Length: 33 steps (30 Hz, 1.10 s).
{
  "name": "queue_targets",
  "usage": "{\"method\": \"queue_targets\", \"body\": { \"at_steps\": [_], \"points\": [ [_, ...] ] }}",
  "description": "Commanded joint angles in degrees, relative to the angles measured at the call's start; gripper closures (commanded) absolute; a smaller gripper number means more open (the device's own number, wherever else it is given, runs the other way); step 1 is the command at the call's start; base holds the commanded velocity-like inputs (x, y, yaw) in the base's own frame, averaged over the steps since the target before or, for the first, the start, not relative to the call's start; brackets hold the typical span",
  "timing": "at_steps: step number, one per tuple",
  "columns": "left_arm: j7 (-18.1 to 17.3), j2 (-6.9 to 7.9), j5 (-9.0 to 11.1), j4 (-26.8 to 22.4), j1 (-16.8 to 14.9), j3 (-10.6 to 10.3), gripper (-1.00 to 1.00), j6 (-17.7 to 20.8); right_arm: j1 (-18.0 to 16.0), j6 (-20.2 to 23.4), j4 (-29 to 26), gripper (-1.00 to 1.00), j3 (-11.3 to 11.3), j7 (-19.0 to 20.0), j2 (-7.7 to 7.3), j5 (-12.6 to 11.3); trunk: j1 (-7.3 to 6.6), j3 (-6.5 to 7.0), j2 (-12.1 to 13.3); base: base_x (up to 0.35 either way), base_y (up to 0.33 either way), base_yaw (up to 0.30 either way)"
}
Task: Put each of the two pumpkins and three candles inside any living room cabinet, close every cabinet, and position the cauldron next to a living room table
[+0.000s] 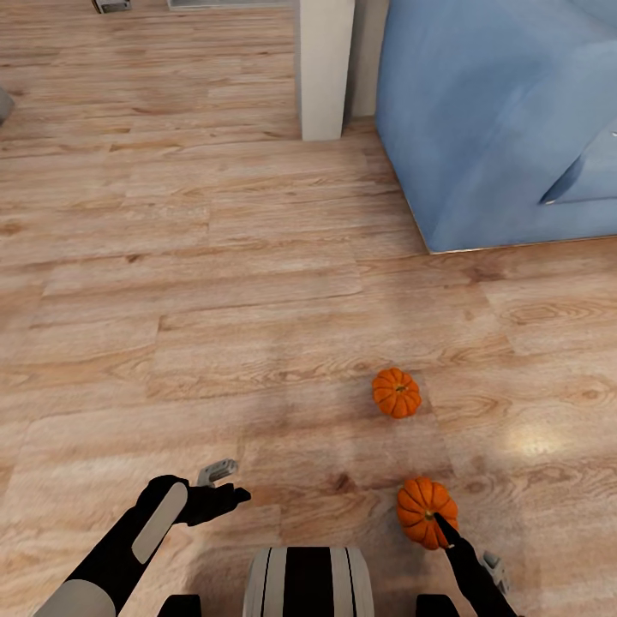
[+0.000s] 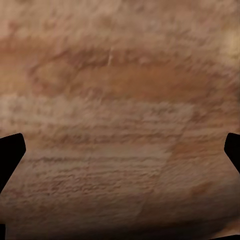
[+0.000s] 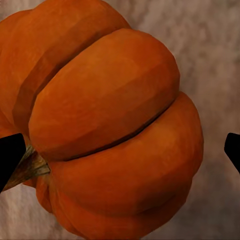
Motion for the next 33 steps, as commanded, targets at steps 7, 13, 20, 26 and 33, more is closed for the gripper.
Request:
{"method": "queue_targets", "body": {
  "at_steps": [7,13,20,26,33],
  "points": [
    [0.6,0.05,0.6,-0.1,0.0,-0.2,-1.0,0.1,0.0,0.1,0.1,-1.0,4.1,-2.7,0.02,0.0,0.0,-0.03,0.0,0.002,0.0,0.0],
    [0.6,0.05,0.6,-0.1,0.0,-0.2,-1.0,0.1,0.0,0.2,0.1,-1.0,4.1,-2.8,0.02,0.0,0.0,-0.03,0.0,0.035,0.0,0.0],
    [0.6,0.05,0.6,-0.1,0.0,-0.2,-1.0,0.1,0.0,0.2,0.1,1.0,4.1,-2.8,0.02,0.0,0.0,-0.03,0.0,0.002,0.0,0.0],
    [0.6,0.05,0.6,-0.1,0.0,-0.2,-1.0,0.1,0.0,0.2,0.1,1.0,4.1,-2.8,0.02,0.1,0.0,-0.03,0.0,0.0,0.0,0.0],
    [0.6,0.05,0.6,-0.1,0.0,-0.2,-1.0,0.1,0.0,0.2,0.1,1.0,4.1,-2.8,0.02,0.1,0.0,-0.03,0.0,0.0,0.0,0.0]
  ]
}}
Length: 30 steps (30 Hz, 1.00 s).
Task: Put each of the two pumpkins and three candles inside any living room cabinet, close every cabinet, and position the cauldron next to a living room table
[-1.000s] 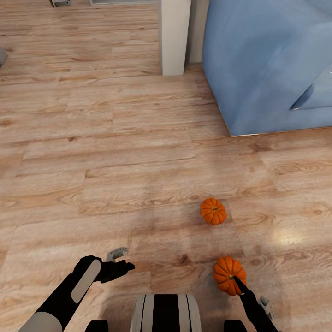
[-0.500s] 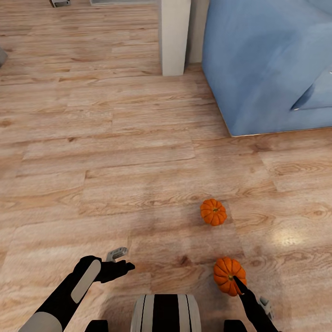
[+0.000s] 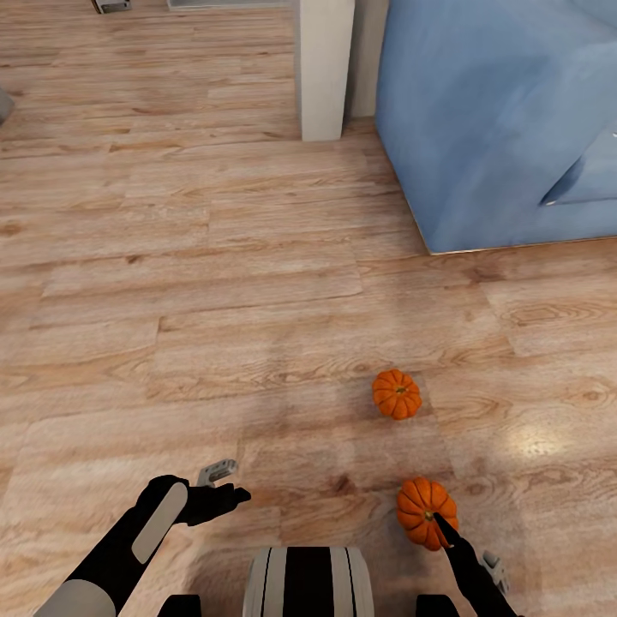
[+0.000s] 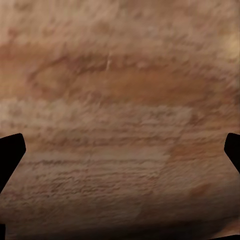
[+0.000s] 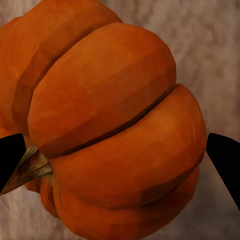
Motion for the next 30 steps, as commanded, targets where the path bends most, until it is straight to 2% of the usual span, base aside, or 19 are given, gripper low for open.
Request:
{"method": "queue_targets", "body": {
  "at_steps": [1,12,27,30],
  "points": [
    [0.6,0.05,0.6,-0.1,0.0,-0.2,-1.0,0.1,0.0,0.2,0.1,1.0,4.1,-2.8,0.01,0.0,0.0,-0.04,0.0,0.0,0.0,0.0],
    [0.6,0.05,0.6,-0.1,0.0,-0.2,-1.0,0.1,0.0,0.1,0.1,1.0,4.1,-2.8,0.01,0.0,0.0,-0.04,0.0,0.0,0.0,0.0],
    [0.6,0.05,0.6,-0.1,0.0,-0.2,-1.0,0.1,0.0,0.2,0.1,1.0,4.1,-3.0,0.01,0.1,-0.38,3.29,0.2,0.0,0.0,0.0],
    [0.6,0.05,0.6,-0.1,0.0,-0.2,-1.0,0.1,0.0,1.9,0.0,1.0,4.1,-3.1,-0.03,0.1,-0.46,3.95,0.2,0.0,0.0,0.0]
  ]
}}
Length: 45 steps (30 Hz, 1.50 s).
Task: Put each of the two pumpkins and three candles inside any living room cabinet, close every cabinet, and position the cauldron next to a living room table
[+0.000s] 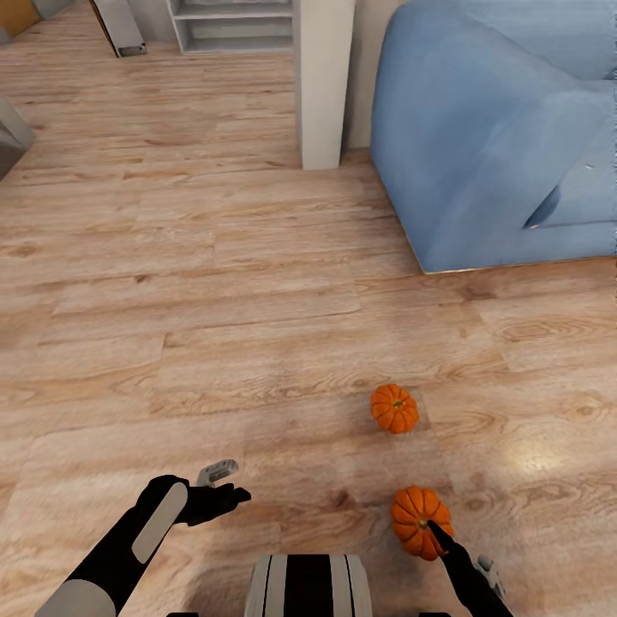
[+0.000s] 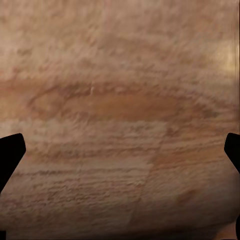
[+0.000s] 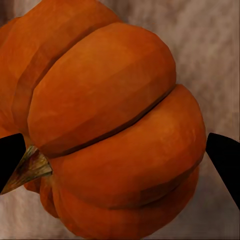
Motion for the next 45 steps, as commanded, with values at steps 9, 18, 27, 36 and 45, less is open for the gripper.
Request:
{"method": "queue_targets", "body": {
  "at_steps": [9,18,27,36,45],
  "points": [
    [0.6,0.06,0.6,-0.1,0.0,-0.2,-1.0,0.1,0.0,6.5,-0.4,1.0,0.3,0.1,-0.14,-0.7,-0.24,1.97,0.1,0.0,0.0,0.0],
    [0.6,0.06,0.6,-0.1,0.0,-0.2,-1.0,0.1,0.0,10.1,-0.8,1.0,0.2,0.1,-0.49,-0.8,-0.47,3.96,0.2,0.0,0.0,0.0],
    [0.6,0.14,0.6,-0.2,0.0,-0.2,-1.0,0.1,0.0,10.1,-1.0,1.0,0.3,0.4,-0.58,-0.6,-0.7,5.96,0.4,0.0,0.0,0.0],
    [0.6,0.07,0.6,-0.1,0.0,-0.3,-1.0,0.1,0.0,10.0,-1.0,1.0,0.3,0.5,-0.51,-0.6,-0.93,7.95,0.5,0.0,0.0,0.0],
    [0.6,0.11,0.6,-0.2,0.0,-0.3,-1.0,0.1,0.0,10.0,-1.0,1.0,0.3,0.5,-0.52,-0.6,-1.17,9.94,0.6,0.0,0.0,0.0]
  ]
}}
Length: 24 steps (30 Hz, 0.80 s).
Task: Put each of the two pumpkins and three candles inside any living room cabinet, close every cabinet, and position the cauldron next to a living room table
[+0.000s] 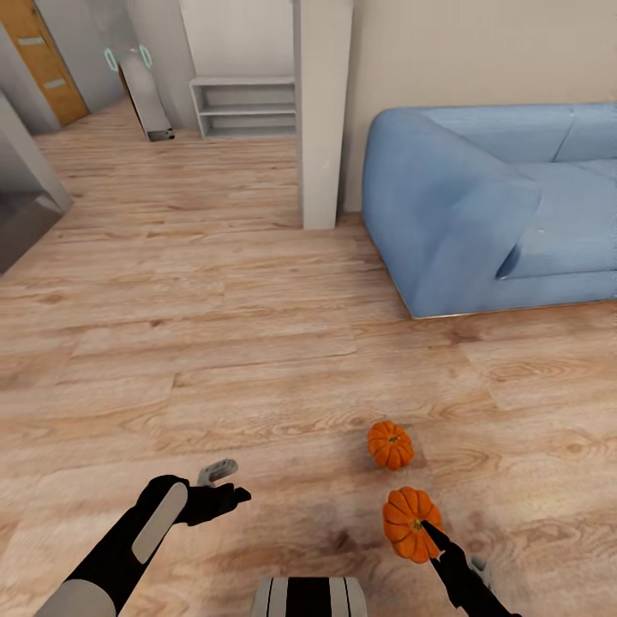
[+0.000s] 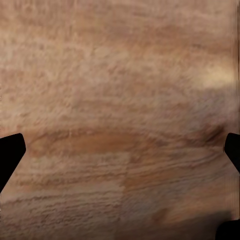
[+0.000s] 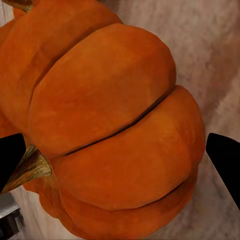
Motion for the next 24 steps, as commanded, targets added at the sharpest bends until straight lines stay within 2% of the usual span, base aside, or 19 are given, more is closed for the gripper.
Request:
{"method": "queue_targets", "body": {
  "at_steps": [1,14,24],
  "points": [
    [0.6,0.08,0.6,-0.1,0.0,-0.2,-1.0,0.1,0.0,0.5,0.0,1.0,0.3,0.1,-0.01,-0.6,-0.03,0.19,0.0,0.0,0.0,0.0],
    [0.6,0.07,0.6,-0.1,0.0,-0.2,-1.0,0.1,0.0,0.6,0.0,1.0,0.3,0.2,0.0,-0.6,-0.37,3.07,0.2,0.0,0.0,-0.004],
    [0.6,0.23,0.7,0.0,0.0,-0.1,-1.0,0.1,0.0,0.4,0.0,1.0,0.4,0.3,0.03,-0.6,-0.63,5.42,0.3,0.0,0.0,-0.237]
  ]
}}
